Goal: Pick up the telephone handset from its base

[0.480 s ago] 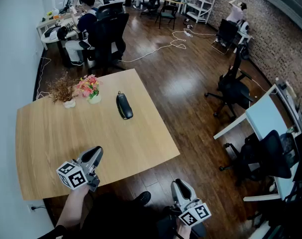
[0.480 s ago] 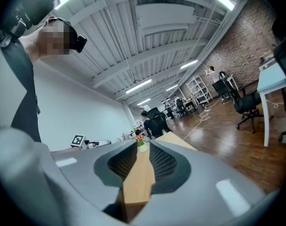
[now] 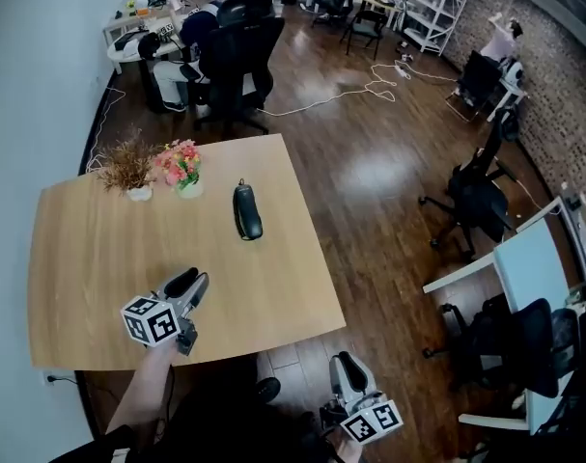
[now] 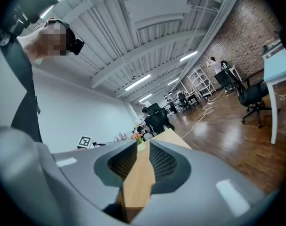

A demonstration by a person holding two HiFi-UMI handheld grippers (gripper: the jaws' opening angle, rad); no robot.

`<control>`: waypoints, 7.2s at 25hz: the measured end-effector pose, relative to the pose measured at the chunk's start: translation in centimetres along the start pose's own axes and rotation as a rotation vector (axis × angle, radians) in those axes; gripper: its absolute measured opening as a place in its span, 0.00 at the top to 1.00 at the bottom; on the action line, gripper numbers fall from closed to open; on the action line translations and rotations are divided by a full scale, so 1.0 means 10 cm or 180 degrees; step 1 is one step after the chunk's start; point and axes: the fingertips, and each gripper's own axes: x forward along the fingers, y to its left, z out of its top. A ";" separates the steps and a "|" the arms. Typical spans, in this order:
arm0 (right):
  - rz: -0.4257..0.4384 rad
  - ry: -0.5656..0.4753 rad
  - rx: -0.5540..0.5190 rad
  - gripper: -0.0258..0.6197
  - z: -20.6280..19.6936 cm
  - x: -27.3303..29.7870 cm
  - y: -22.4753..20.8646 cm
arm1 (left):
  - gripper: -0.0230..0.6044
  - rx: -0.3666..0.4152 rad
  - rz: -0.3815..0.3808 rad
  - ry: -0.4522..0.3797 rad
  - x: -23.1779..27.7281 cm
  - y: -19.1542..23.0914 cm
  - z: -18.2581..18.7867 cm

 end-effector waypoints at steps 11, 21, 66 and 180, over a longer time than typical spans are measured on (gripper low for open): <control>-0.0126 0.0448 -0.0344 0.83 0.43 0.88 -0.26 | 0.54 0.0708 0.0631 0.0350 1.94 0.81 0.17; 0.0182 0.0875 -0.0240 0.83 0.24 1.66 -0.63 | 0.48 0.0753 0.1193 0.0885 3.08 1.34 -0.14; 0.1034 0.1225 -0.0467 0.83 0.37 2.43 -1.08 | 0.69 0.0177 0.2032 0.0896 2.97 1.58 -0.34; 0.1681 0.1140 0.0364 0.88 0.40 2.59 -0.74 | 0.59 -0.1465 -0.1264 -0.2371 0.73 -0.64 1.03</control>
